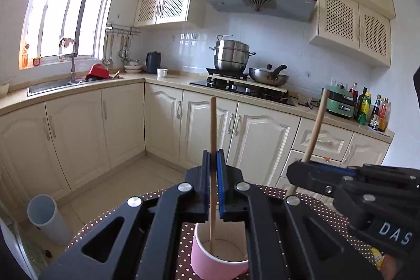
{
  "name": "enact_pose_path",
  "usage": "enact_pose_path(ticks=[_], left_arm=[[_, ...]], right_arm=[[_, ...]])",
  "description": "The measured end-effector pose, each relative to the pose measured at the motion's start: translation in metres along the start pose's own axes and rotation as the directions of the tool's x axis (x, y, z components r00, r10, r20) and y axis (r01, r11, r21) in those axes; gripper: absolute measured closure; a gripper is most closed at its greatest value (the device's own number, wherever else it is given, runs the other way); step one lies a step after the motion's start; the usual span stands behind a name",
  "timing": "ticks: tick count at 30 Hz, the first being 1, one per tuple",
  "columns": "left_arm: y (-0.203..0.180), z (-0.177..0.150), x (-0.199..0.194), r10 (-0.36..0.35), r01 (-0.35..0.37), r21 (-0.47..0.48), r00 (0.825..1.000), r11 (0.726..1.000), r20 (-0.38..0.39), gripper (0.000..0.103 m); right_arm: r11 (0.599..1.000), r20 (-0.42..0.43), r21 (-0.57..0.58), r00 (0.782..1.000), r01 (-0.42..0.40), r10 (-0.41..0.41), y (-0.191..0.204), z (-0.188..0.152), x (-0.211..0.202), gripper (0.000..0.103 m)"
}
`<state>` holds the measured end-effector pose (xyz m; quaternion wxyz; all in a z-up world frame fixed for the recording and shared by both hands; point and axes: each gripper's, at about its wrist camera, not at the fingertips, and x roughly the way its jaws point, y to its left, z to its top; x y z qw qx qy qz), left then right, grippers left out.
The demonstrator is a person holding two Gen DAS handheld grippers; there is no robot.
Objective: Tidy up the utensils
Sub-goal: 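Lift the left tool's chopstick upright over the pink cup while the right tool carries its chopstick there, then open the left tool dropping its chopstick into the cup while the right tool releases its own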
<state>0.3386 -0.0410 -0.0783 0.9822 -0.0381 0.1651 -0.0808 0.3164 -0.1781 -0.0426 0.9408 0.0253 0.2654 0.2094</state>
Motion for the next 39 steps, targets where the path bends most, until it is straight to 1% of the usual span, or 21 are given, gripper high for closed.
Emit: enact_pose_path(ticks=[6,9,11,12,13,14,16,17,19,20,22,25,29,32,35,36,37,39], left_arm=[[0.0,-0.001,-0.002,-0.008,0.009,0.017,1.0,1.0,-0.008,0.097],[0.001,0.001,-0.003,-0.019,0.019,0.011,1.0,1.0,-0.024,0.097],[0.002,0.002,-0.003,-0.023,0.023,0.008,0.999,1.0,-0.034,0.089],[0.002,0.002,-0.004,-0.02,0.02,0.006,0.999,1.0,-0.033,0.078],[0.003,0.002,-0.006,-0.018,0.018,0.005,0.999,1.0,-0.026,0.072],[0.003,0.002,-0.008,-0.02,0.02,0.006,1.0,1.0,-0.019,0.07],[0.003,0.003,-0.012,-0.023,0.023,0.005,1.0,1.0,-0.017,0.061],[0.004,0.004,-0.014,-0.02,0.02,0.005,1.0,1.0,-0.016,0.059],[0.005,0.006,-0.018,-0.017,0.017,0.004,1.0,1.0,-0.008,0.05],[0.006,0.007,-0.021,-0.016,0.016,0.002,1.0,1.0,-0.004,0.048],[0.007,0.009,-0.025,-0.005,0.005,0.002,1.0,1.0,0.005,0.04],[0.009,0.013,-0.035,-0.003,0.004,-0.01,1.0,1.0,0.022,0.034],[0.009,0.017,-0.046,-0.005,0.006,-0.02,0.999,1.0,0.033,0.032],[0.01,0.02,-0.056,0.006,-0.005,-0.013,0.999,1.0,0.047,0.032],[0.013,0.023,-0.067,0.005,-0.003,-0.023,0.998,1.0,0.056,0.032],[0.015,0.024,-0.07,0.01,-0.008,-0.028,0.998,1.0,0.058,0.032],[0.017,0.025,-0.074,0.015,-0.013,-0.034,0.998,0.999,0.061,0.031],[0.02,0.025,-0.081,0.008,-0.006,-0.038,0.998,0.999,0.064,0.031]], right_arm=[[1.0,0.002,-0.003,1.0,-0.001,0.001,0.0,0.0,-0.002,0.097],[1.0,0.002,0.003,1.0,-0.002,0.002,-0.001,0.0,-0.002,0.097],[1.0,0.003,0.007,1.0,-0.005,0.005,0.0,0.0,-0.003,0.097],[1.0,0.003,0.005,1.0,-0.005,0.005,0.0,-0.001,-0.004,0.097],[1.0,0.003,0.003,1.0,-0.004,0.004,0.001,-0.001,-0.004,0.097],[1.0,0.003,0.004,1.0,-0.003,0.003,0.002,-0.001,-0.005,0.096],[1.0,0.002,0.006,1.0,0.0,0.0,0.001,0.0,-0.005,0.096],[1.0,0.002,0.007,1.0,0.002,-0.002,0.001,0.0,-0.005,0.096],[1.0,0.005,0.014,1.0,0.004,-0.004,0.0,0.0,-0.008,0.096],[1.0,0.007,0.018,1.0,0.004,-0.004,-0.001,0.0,-0.009,0.096],[1.0,0.01,0.023,1.0,0.008,-0.008,-0.002,0.0,-0.011,0.096],[1.0,0.018,0.022,1.0,0.011,-0.011,-0.001,0.0,-0.017,0.096],[1.0,0.033,0.02,0.999,0.016,-0.016,0.002,0.001,-0.026,0.093],[1.0,0.044,0.019,0.999,0.016,-0.017,0.004,0.001,-0.032,0.085],[1.0,0.063,0.022,0.998,0.02,-0.021,0.005,0.001,-0.041,0.071],[0.999,0.068,0.024,0.997,0.022,-0.023,0.005,0.0,-0.043,0.058],[0.999,0.078,0.026,0.997,0.026,-0.028,0.005,0.0,-0.047,0.049],[0.999,0.089,0.027,0.996,0.023,-0.025,0.006,-0.001,-0.052,0.049]])
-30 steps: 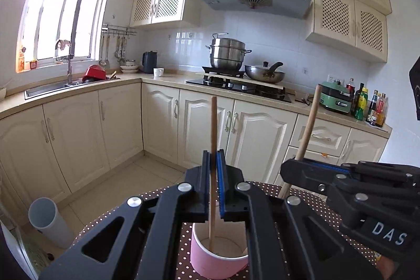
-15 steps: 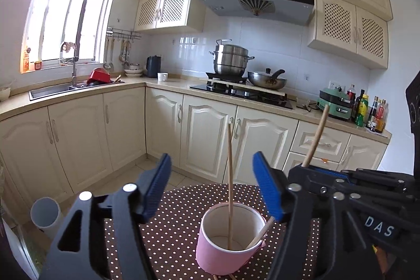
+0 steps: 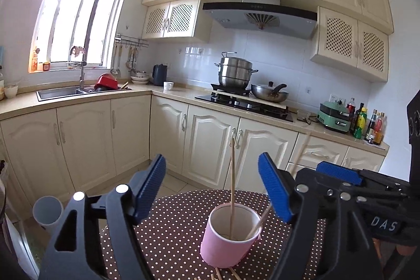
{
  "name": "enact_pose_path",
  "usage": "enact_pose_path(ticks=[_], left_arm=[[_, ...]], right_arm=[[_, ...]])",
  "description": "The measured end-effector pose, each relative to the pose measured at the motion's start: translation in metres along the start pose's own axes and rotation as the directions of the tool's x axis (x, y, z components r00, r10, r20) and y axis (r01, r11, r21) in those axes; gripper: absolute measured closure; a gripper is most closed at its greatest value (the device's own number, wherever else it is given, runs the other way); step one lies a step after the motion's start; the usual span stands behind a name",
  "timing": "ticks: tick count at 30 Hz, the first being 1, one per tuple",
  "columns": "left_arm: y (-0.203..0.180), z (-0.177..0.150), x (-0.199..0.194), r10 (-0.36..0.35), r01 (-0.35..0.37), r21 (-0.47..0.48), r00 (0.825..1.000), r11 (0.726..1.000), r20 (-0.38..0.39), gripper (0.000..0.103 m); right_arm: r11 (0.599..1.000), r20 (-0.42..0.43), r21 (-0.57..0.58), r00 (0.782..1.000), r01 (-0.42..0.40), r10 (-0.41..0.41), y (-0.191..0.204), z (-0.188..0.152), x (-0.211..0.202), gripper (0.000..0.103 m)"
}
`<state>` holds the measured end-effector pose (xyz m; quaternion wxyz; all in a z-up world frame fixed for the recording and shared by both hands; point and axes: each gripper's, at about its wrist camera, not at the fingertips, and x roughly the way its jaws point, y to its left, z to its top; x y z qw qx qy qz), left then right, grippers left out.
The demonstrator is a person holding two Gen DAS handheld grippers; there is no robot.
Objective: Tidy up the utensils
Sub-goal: 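Open the left tool dropping its chopstick into the cup while the right tool releases its own, then move both open tools back down toward the chopstick pile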
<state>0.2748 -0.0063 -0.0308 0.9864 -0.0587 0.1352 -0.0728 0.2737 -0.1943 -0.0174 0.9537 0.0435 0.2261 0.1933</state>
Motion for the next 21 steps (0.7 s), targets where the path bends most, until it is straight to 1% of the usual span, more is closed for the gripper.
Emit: enact_pose_path(ticks=[5,12,15,21], left_arm=[[0.002,0.001,-0.02,0.035,-0.035,0.022,0.999,0.999,0.018,0.031],[0.008,0.0,-0.051,0.066,-0.068,0.039,0.997,0.997,0.043,0.029],[0.011,-0.001,-0.062,0.08,-0.082,0.05,0.996,0.995,0.036,0.029],[0.015,-0.011,-0.075,0.101,-0.101,0.073,0.995,0.992,-0.002,0.029]], right_arm=[[1.0,0.01,-0.009,1.0,-0.006,0.006,0.007,-0.001,-0.011,0.048],[1.0,0.021,-0.025,1.0,-0.013,0.013,0.018,-0.008,-0.025,0.045],[0.999,0.022,-0.033,1.0,-0.014,0.015,0.024,-0.012,-0.031,0.045],[0.999,0.013,-0.039,1.0,-0.017,0.017,0.031,-0.023,-0.038,0.044]])
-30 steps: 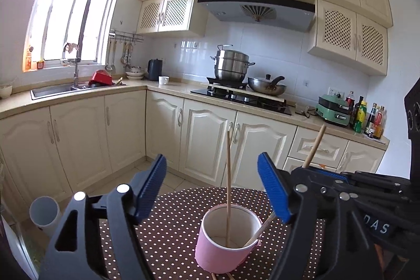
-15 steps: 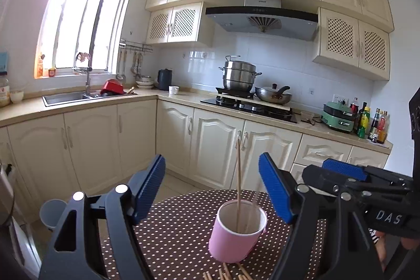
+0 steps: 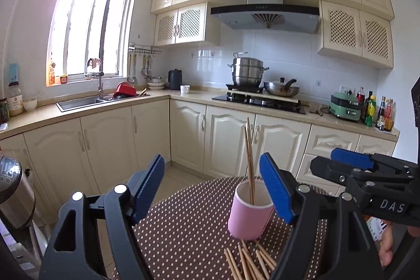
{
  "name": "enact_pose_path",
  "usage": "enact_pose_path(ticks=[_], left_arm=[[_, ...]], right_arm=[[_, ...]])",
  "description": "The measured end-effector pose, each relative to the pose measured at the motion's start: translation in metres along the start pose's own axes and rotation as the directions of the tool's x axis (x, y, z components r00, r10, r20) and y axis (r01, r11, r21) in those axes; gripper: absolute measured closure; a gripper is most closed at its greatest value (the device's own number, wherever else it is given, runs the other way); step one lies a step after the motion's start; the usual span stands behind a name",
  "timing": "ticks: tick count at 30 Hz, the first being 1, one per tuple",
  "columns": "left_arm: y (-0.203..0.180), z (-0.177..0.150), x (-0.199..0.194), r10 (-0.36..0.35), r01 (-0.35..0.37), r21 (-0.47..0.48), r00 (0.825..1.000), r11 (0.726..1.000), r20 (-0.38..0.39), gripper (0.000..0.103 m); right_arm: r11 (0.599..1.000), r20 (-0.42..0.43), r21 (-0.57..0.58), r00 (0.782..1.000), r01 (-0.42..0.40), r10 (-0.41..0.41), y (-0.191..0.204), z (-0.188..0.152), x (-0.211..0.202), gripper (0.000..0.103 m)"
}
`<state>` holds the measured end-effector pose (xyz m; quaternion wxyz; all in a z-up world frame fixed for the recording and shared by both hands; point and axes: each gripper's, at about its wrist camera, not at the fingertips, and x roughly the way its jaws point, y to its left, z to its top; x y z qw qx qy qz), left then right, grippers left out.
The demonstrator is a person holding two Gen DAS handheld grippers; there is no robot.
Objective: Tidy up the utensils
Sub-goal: 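Move both open tools back down toward the chopstick pile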
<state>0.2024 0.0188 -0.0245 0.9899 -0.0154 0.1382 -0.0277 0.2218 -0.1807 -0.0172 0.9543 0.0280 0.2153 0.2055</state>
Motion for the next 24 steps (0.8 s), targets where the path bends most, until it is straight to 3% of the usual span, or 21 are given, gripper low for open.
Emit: enact_pose_path(ticks=[8,13,17,24], left_arm=[[0.003,-0.023,-0.005,-0.032,0.032,0.002,0.996,0.999,-0.088,0.029],[0.0,-0.044,0.001,-0.058,0.059,0.005,0.984,0.998,-0.169,0.029],[-0.004,-0.063,0.007,-0.084,0.088,0.008,0.967,0.996,-0.241,0.029],[-0.002,-0.101,0.023,-0.123,0.121,-0.029,0.916,0.992,-0.383,0.029]], right_arm=[[1.0,-0.046,0.012,0.999,0.005,-0.004,-0.004,-0.025,-0.004,0.044],[1.0,-0.082,0.025,0.997,0.009,-0.007,-0.011,-0.043,-0.005,0.044],[0.999,-0.125,0.037,0.992,0.008,-0.003,-0.016,-0.061,-0.005,0.044],[0.998,-0.204,0.06,0.979,0.0,0.012,-0.027,-0.091,-0.001,0.044]])
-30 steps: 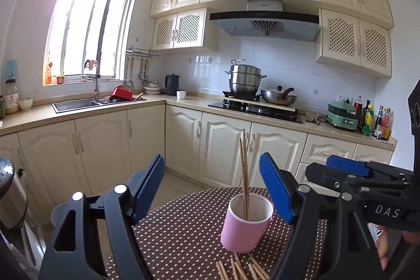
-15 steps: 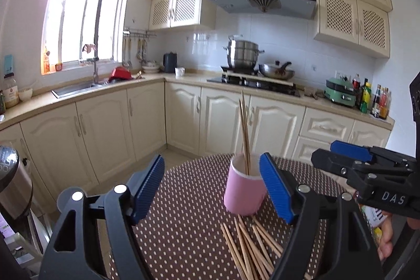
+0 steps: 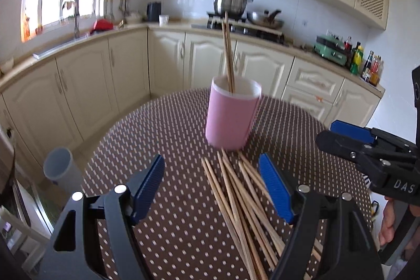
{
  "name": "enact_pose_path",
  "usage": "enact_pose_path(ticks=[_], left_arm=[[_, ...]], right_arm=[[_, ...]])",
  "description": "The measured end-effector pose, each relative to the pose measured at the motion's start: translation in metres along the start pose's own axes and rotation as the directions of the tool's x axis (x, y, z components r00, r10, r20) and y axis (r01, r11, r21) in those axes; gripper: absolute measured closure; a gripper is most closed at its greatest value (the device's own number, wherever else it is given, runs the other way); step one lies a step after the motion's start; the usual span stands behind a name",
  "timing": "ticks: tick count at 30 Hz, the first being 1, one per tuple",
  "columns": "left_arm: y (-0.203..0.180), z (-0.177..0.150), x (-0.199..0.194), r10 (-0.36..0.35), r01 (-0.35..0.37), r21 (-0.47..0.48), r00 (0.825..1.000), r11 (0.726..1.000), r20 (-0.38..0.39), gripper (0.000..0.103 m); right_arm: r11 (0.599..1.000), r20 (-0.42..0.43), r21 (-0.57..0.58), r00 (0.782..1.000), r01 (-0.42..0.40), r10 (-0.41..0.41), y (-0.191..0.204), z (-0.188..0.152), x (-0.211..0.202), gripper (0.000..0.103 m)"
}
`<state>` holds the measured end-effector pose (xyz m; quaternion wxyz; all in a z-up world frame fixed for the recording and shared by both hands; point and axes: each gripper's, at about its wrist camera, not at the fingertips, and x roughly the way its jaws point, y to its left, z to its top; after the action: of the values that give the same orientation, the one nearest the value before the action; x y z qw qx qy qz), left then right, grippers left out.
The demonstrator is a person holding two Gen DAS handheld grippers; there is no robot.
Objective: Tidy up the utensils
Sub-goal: 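Move both open tools back down toward the chopstick pile, then close the left tool on a chopstick while the right tool grasps another chopstick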
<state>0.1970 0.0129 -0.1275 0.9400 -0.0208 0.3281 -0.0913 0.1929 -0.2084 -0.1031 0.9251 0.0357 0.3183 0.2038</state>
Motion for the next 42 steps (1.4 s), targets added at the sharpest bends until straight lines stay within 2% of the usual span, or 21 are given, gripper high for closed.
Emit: enact_pose_path(ticks=[6,12,15,18,21,24,26,27,29,32,34,36,42], left_arm=[[0.005,-0.018,0.024,-0.025,0.021,-0.044,0.994,0.999,-0.104,0.029],[0.011,-0.033,0.05,-0.064,0.043,-0.103,0.975,0.994,-0.211,0.03],[0.01,-0.041,0.062,-0.052,0.028,-0.104,0.969,0.994,-0.24,0.03],[0.01,-0.046,0.073,-0.053,0.022,-0.114,0.961,0.993,-0.271,0.041],[0.006,-0.046,0.081,-0.064,0.029,-0.123,0.955,0.992,-0.29,0.043],[-0.005,-0.044,0.083,-0.068,0.041,-0.096,0.953,0.995,-0.297,0.05],[-0.016,-0.044,0.087,-0.057,0.042,-0.056,0.95,0.998,-0.308,0.058],[-0.02,-0.045,0.092,-0.052,0.041,-0.042,0.945,0.998,-0.324,0.066],[-0.024,-0.045,0.097,-0.061,0.048,-0.047,0.943,0.998,-0.326,0.071],[-0.023,-0.041,0.1,-0.091,0.068,-0.081,0.941,0.994,-0.325,0.085],[-0.02,-0.04,0.102,-0.074,0.052,-0.076,0.942,0.996,-0.328,0.094],[-0.012,-0.041,0.102,-0.098,0.068,-0.099,0.938,0.993,-0.333,0.095],[0.008,-0.04,0.1,-0.108,0.064,-0.139,0.935,0.988,-0.337,0.095]], right_arm=[[1.0,-0.063,0.002,0.998,0.014,-0.014,-0.007,-0.022,0.01,0.044],[1.0,-0.121,0.023,0.993,0.007,-0.004,-0.017,-0.037,0.02,0.044],[1.0,-0.144,0.031,0.99,0.0,0.004,-0.021,-0.043,0.026,0.044],[0.999,-0.158,0.042,0.987,-0.005,0.011,-0.026,-0.049,0.031,0.044],[0.998,-0.17,0.055,0.985,-0.006,0.015,-0.032,-0.053,0.034,0.044],[0.998,-0.177,0.067,0.984,-0.011,0.023,-0.036,-0.056,0.037,0.044],[0.997,-0.181,0.074,0.983,-0.014,0.027,-0.037,-0.057,0.039,0.044],[0.997,-0.185,0.076,0.982,-0.016,0.03,-0.038,-0.058,0.041,0.044],[0.997,-0.187,0.078,0.982,-0.019,0.033,-0.039,-0.058,0.043,0.044],[0.997,-0.194,0.073,0.98,-0.027,0.041,-0.039,-0.055,0.047,0.044],[0.997,-0.202,0.068,0.978,-0.031,0.044,-0.038,-0.054,0.049,0.044],[0.997,-0.208,0.063,0.977,-0.033,0.045,-0.037,-0.053,0.053,0.044],[0.999,-0.254,0.028,0.967,-0.023,0.03,-0.031,-0.05,0.071,0.044]])
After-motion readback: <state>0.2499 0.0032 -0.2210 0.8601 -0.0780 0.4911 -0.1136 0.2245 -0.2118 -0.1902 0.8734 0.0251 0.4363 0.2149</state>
